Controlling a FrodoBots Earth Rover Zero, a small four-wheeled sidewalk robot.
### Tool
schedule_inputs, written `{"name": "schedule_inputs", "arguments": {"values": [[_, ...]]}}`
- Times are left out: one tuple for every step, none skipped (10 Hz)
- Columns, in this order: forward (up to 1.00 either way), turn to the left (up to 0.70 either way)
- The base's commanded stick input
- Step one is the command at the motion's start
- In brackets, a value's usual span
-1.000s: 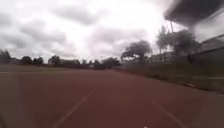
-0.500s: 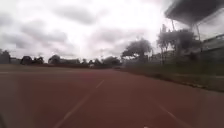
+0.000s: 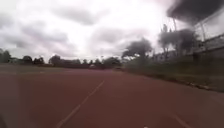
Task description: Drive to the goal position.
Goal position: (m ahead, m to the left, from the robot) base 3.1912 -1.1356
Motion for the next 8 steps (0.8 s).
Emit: {"name": "schedule_inputs", "arguments": {"values": [[0.70, 0.00], [0.70, 0.00], [0.70, 0.00], [0.70, 0.00], [0.70, 0.00], [0.70, 0.00], [0.70, 0.00], [0.70, 0.00]]}}
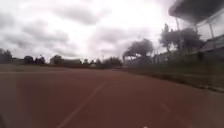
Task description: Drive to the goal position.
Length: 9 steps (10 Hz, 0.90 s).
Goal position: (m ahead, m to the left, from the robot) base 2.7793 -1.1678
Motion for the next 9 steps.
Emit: {"name": "schedule_inputs", "arguments": {"values": [[0.70, 0.00], [0.70, 0.00], [0.70, 0.00], [0.70, 0.00], [0.70, 0.00], [0.70, 0.00], [0.70, 0.00], [0.70, 0.00], [0.70, 0.00]]}}
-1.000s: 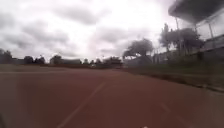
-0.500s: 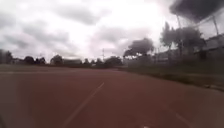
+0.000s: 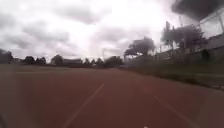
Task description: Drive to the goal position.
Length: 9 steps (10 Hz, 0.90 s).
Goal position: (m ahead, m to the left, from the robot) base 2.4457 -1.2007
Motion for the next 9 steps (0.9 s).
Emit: {"name": "schedule_inputs", "arguments": {"values": [[0.70, 0.00], [0.70, 0.00], [0.70, 0.00], [0.70, 0.00], [0.70, 0.00], [0.70, 0.00], [0.70, 0.00], [0.70, 0.00], [0.70, -0.04]]}}
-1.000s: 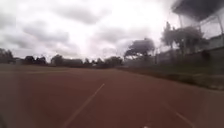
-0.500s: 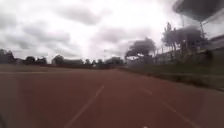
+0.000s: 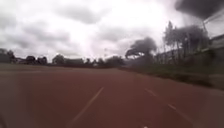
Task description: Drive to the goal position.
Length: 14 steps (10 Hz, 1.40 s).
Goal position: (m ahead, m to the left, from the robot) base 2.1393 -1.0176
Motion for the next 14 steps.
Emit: {"name": "schedule_inputs", "arguments": {"values": [[0.70, -0.25], [0.70, -0.35], [0.70, -0.35], [0.70, -0.35], [0.70, -0.35], [0.70, -0.35], [0.70, -0.33], [0.70, -0.14], [0.70, 0.00], [0.70, 0.00], [0.70, 0.00], [0.70, 0.00], [0.70, 0.00], [0.70, 0.00]]}}
